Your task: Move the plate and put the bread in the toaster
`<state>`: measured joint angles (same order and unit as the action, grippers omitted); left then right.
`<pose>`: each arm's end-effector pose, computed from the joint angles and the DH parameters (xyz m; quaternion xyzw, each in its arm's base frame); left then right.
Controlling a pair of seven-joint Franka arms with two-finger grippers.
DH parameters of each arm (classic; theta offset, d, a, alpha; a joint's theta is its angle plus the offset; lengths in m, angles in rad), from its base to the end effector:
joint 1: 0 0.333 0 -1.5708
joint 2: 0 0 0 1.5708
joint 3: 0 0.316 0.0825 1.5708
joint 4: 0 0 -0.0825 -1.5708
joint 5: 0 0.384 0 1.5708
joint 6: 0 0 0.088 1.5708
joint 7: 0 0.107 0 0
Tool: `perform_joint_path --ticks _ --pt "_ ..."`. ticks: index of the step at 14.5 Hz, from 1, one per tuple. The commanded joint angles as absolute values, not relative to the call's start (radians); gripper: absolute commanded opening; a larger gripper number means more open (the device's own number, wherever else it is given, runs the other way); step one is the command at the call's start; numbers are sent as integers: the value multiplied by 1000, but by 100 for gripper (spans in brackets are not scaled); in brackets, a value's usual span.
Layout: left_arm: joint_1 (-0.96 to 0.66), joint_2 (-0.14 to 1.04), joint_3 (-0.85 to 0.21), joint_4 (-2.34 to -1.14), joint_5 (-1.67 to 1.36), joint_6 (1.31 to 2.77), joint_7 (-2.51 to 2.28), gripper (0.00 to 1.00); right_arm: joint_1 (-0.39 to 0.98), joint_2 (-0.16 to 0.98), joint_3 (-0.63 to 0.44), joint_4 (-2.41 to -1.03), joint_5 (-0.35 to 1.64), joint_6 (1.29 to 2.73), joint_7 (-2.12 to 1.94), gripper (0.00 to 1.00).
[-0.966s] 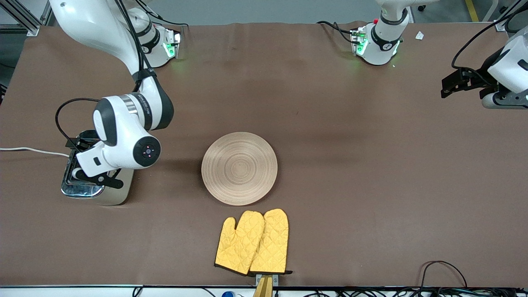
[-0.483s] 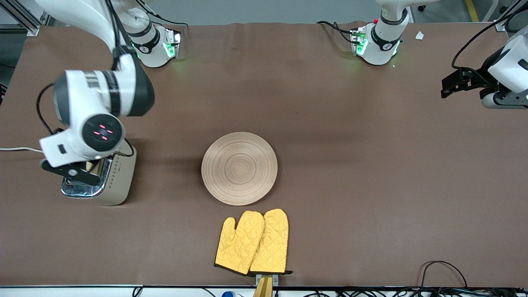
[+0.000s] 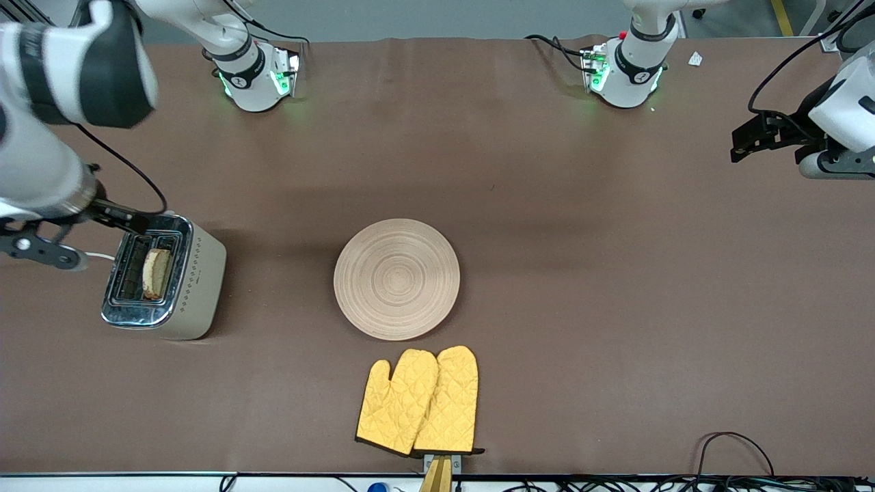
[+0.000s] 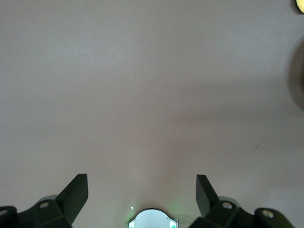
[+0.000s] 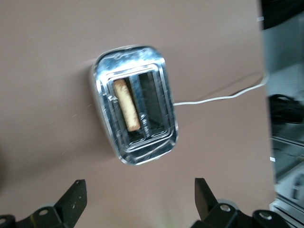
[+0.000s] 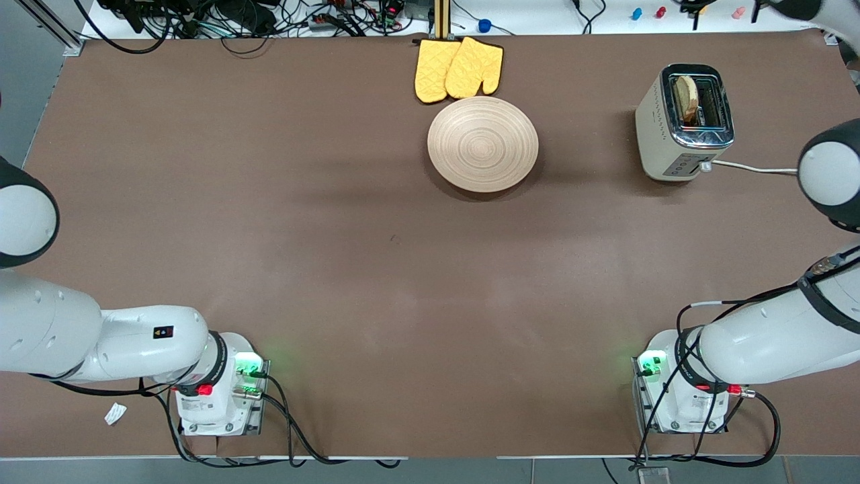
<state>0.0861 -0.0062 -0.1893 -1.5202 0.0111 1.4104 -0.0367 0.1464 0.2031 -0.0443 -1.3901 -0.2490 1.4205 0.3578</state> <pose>0.5330 -0.0542 0.6381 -0.9981 0.0326 0.0513 0.0097 0.5982 0.0346 0.5832 0.9789 -0.1338 -0.0539 0.1445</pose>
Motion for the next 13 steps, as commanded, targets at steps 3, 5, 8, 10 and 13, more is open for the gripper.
perform_joint_path --ticks 3,5,8,10,13 --pt "83 -17 -190 -1517 14 1414 -43 100 23 135 -34 -1422 -126 1437 74 100" --pt "86 -17 -202 -1517 14 1414 -43 100 -26 120 -37 -1425 -21 1440 66 100" --pt "86 -20 -204 -1519 14 1413 -43 100 -71 97 -35 -1437 37 1437 57 100" --pt "89 -21 -204 -1517 14 1413 -41 100 -74 77 -35 -1460 38 1443 57 100" --pt "94 -26 -204 -1517 14 1413 -38 100 -72 54 -35 -1497 40 1471 57 100"
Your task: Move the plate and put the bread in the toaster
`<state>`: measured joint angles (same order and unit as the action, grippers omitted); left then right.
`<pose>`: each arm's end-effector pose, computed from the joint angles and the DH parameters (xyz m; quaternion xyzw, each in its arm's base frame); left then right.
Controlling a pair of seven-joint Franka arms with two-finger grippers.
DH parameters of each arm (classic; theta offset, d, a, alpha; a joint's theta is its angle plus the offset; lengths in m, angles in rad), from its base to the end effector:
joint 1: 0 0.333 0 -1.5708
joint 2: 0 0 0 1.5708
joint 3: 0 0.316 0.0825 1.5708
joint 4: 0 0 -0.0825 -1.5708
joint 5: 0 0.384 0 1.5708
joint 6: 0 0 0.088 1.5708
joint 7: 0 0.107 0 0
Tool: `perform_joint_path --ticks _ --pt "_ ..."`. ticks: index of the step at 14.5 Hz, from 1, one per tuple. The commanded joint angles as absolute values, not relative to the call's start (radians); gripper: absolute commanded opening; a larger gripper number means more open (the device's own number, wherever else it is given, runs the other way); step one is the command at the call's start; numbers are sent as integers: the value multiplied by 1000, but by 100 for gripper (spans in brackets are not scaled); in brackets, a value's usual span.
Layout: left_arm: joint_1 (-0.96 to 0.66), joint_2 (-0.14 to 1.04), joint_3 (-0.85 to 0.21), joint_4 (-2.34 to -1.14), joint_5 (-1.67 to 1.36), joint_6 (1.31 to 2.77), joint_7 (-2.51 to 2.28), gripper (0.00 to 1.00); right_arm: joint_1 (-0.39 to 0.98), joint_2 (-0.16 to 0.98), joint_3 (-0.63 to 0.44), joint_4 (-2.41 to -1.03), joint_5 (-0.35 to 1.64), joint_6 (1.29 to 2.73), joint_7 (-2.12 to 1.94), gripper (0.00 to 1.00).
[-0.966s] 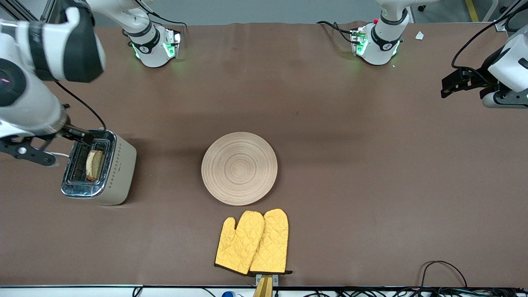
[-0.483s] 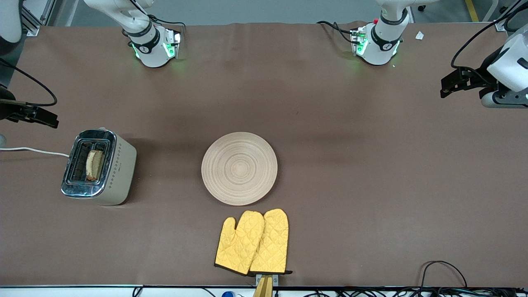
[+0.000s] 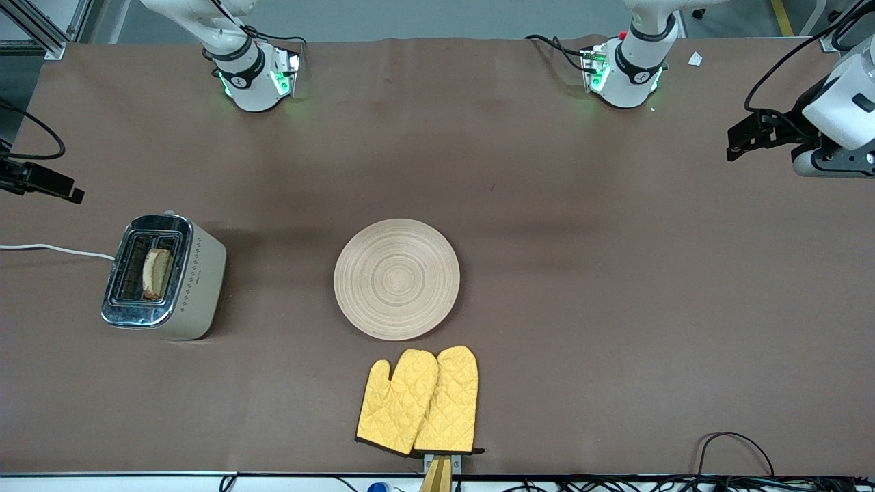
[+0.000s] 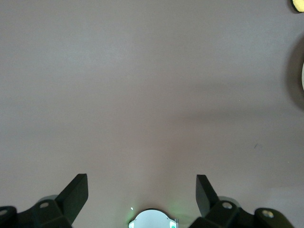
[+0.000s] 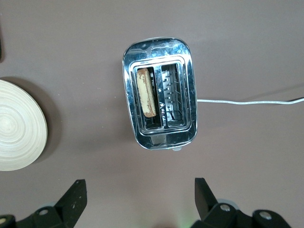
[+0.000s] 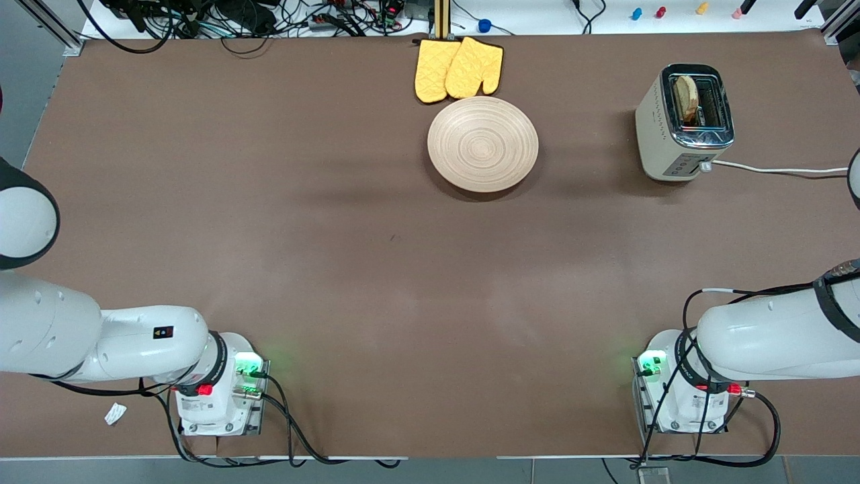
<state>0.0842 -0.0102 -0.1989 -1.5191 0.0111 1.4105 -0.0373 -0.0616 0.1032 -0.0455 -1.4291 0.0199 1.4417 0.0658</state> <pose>0.5311 -0.0605 0.6407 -0.9980 0.0380 0.0486 0.0102 0.5702 -0.0575 0.6216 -0.9953 0.0854 0.0451 0.0085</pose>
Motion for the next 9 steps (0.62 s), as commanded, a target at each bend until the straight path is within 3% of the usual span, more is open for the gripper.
perform_joint_path --ticks 1,9 --pt "94 -28 -203 -1516 12 1413 -32 100 -69 54 -34 -1496 38 1470 57 100" --pt "89 -15 -202 -1482 12 1413 -46 100 -69 55 -32 -1494 25 1489 55 100"
